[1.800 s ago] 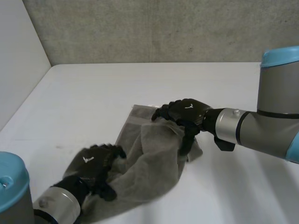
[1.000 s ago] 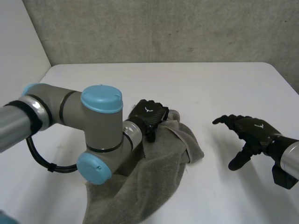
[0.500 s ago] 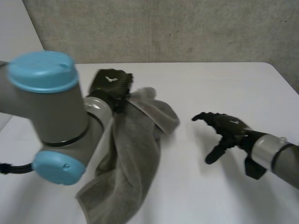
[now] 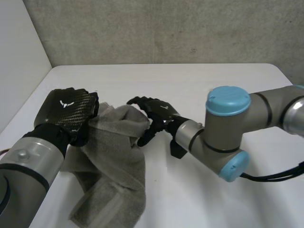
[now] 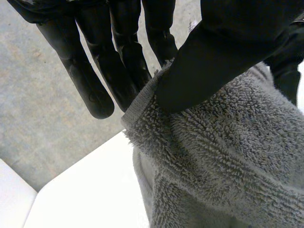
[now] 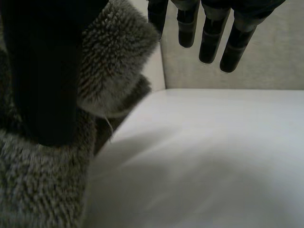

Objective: Fold the towel.

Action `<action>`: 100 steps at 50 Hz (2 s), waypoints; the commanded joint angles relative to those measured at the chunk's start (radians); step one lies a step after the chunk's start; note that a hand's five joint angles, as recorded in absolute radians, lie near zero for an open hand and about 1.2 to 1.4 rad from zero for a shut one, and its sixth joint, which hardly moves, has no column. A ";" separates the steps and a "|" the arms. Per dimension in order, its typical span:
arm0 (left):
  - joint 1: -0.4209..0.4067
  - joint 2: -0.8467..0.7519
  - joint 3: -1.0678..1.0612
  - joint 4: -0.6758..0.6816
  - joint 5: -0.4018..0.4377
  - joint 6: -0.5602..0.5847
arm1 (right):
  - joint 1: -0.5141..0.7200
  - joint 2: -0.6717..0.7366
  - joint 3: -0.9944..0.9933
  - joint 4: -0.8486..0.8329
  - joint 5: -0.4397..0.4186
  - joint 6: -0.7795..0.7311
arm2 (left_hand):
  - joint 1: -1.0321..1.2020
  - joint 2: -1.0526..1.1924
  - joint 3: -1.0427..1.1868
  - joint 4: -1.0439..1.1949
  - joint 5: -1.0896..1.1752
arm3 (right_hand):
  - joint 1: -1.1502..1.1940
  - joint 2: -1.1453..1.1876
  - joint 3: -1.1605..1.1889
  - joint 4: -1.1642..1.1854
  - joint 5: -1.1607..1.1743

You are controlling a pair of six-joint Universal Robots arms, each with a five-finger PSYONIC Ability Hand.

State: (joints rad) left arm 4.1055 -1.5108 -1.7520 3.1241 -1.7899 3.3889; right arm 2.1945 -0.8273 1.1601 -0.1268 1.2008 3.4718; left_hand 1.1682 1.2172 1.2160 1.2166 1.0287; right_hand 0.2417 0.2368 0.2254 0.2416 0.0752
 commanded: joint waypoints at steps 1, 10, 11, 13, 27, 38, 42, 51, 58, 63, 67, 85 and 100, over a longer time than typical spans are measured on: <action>0.015 0.007 -0.034 0.005 0.000 -0.002 | 0.031 0.025 -0.022 -0.074 -0.003 0.013 | 0.228 0.179 0.180 0.180 0.193 | 1.080 1.085 1.096 1.080 1.072; 0.099 -0.012 0.046 0.148 0.021 0.003 | 0.017 -0.043 -0.063 -0.139 0.029 0.009 | 0.228 0.179 0.180 0.180 0.193 | 1.155 1.159 1.171 1.155 1.147; 0.107 -0.025 0.089 0.189 0.044 0.003 | 0.011 -0.090 -0.071 -0.171 0.070 -0.031 | 0.228 0.179 0.180 0.180 0.193 | 1.155 1.159 1.171 1.155 1.147; 0.111 -0.043 0.138 0.238 0.067 0.001 | 0.001 -0.148 -0.062 -0.231 0.135 -0.094 | 0.228 0.179 0.180 0.180 0.193 | 1.155 1.159 1.171 1.155 1.147; 0.062 -0.121 0.176 0.488 0.055 -0.016 | -0.025 -0.420 0.104 -0.300 0.108 -0.422 | 0.228 0.179 0.180 0.180 0.193 | 1.155 1.159 1.171 1.155 1.147; -0.008 -0.322 -0.165 0.484 0.060 -0.019 | -0.051 -0.267 0.142 0.263 0.086 -0.761 | 0.228 0.179 0.180 0.180 0.193 | 1.155 1.159 1.171 1.155 1.147; -0.053 -0.399 -0.213 0.475 0.060 -0.019 | -0.067 -0.216 0.196 0.329 0.076 -0.795 | 0.118 0.069 0.070 0.069 0.083 | 1.155 1.159 1.171 1.155 1.147; -0.054 -0.330 -0.219 0.395 0.060 -0.019 | -0.084 -0.262 0.276 0.329 0.069 -0.797 | -0.737 -0.786 -0.785 -0.786 -0.772 | 1.155 1.159 1.171 1.155 1.147; -0.047 -0.142 -0.248 0.378 0.060 -0.020 | -0.088 -0.346 0.361 0.349 0.060 -0.823 | -0.928 -0.977 -0.976 -0.977 -0.963 | 1.155 1.159 1.171 1.155 1.147; -0.027 -0.040 -0.268 0.381 0.064 -0.020 | -0.107 -0.404 0.398 0.406 0.052 -0.879 | -0.928 -0.977 -0.976 -0.977 -0.963 | 0.323 0.328 0.340 0.323 0.315; 0.012 -0.005 -0.274 0.383 0.067 -0.019 | -0.148 -0.432 0.411 0.403 0.054 -0.873 | -0.928 -0.977 -0.976 -0.977 -0.963 | 0.063 0.068 0.080 0.064 0.055; 0.294 0.001 -0.299 0.386 0.153 -0.342 | -0.130 -0.462 0.262 0.302 0.055 -0.726 | -0.922 -0.971 -0.970 -0.971 -0.957 | 0.061 0.065 0.077 0.061 0.052; 0.438 0.001 -0.327 0.386 0.322 -0.375 | 0.060 -0.148 -0.057 0.306 0.051 -0.579 | -0.919 -0.968 -0.967 -0.968 -0.954 | 0.069 0.074 0.086 0.069 0.061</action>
State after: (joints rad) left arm 4.5299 -1.5098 -2.0776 3.5100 -1.4857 3.0087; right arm 2.2236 -1.0809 1.1960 0.1786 1.2612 2.7984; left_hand 0.2387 0.2251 0.2274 0.2251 0.0515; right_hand 0.3129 0.3457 0.3106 0.3109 0.1314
